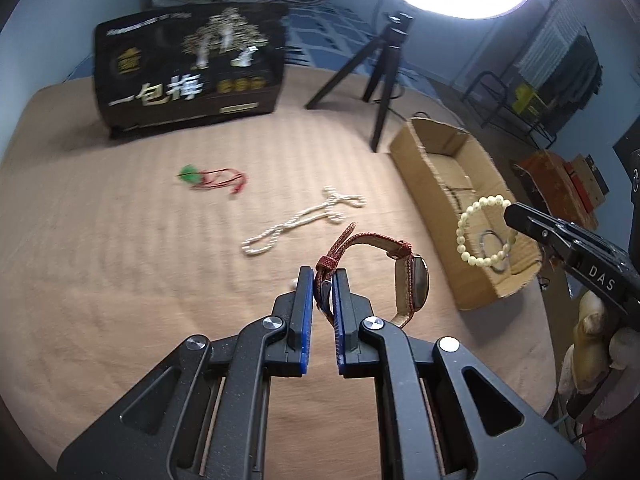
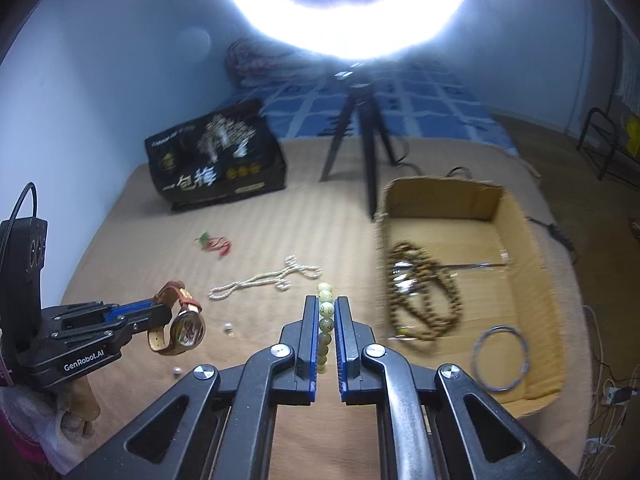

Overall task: Organize jewelry
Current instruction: 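Carry watch with left tool while right tool carries bracelet into box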

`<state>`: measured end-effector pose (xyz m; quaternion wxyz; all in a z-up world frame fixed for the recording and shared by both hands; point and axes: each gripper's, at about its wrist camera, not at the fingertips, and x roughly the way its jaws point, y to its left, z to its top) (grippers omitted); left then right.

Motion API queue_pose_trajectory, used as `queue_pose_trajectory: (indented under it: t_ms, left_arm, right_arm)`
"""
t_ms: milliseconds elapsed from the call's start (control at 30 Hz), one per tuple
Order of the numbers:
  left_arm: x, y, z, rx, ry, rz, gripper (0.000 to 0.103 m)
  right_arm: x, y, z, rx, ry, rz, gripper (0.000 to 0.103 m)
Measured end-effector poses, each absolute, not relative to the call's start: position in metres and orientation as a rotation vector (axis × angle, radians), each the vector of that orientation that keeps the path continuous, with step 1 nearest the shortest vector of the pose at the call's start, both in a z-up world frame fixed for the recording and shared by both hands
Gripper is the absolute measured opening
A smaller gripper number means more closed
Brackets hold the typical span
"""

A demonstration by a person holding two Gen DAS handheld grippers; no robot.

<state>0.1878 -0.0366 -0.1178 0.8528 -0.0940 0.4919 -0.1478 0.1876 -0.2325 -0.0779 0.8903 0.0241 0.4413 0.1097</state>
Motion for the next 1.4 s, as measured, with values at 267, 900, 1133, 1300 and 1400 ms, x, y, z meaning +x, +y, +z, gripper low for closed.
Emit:
queue_pose_trajectory:
  t_ms: [267, 900, 1133, 1300, 1400]
  left_arm:
    - [0.197, -0.083, -0.107, -0.182, 1.024, -0.375, 0.007]
    - [0.218, -0.189, -0.107, -0.15, 1.008, -0.489, 0.007]
    - [0.222, -0.215, -0.121, -0.118, 1.029, -0.511, 0.007]
    - [0.225, -0.226, -0.132, -0.1, 1.044, -0.515, 0.007]
    - [0.224, -0.229, -0.136, -0.092, 1.047, -0.52, 0.007]
  right_arm:
    - [0.183, -0.279, -0.067, 0.071, 0.877, 0.166, 0.005]
    - [0.22, -0.346, -0.087, 0.091, 0.873, 0.066, 0.005]
    - [0.233, -0.357, -0.103, 0.109, 0.894, 0.055, 0.005]
    - [0.239, -0.362, -0.112, 0.123, 0.907, 0.048, 0.005]
    - [0.241, -0.365, -0.117, 0.132, 0.916, 0.047, 0.005]
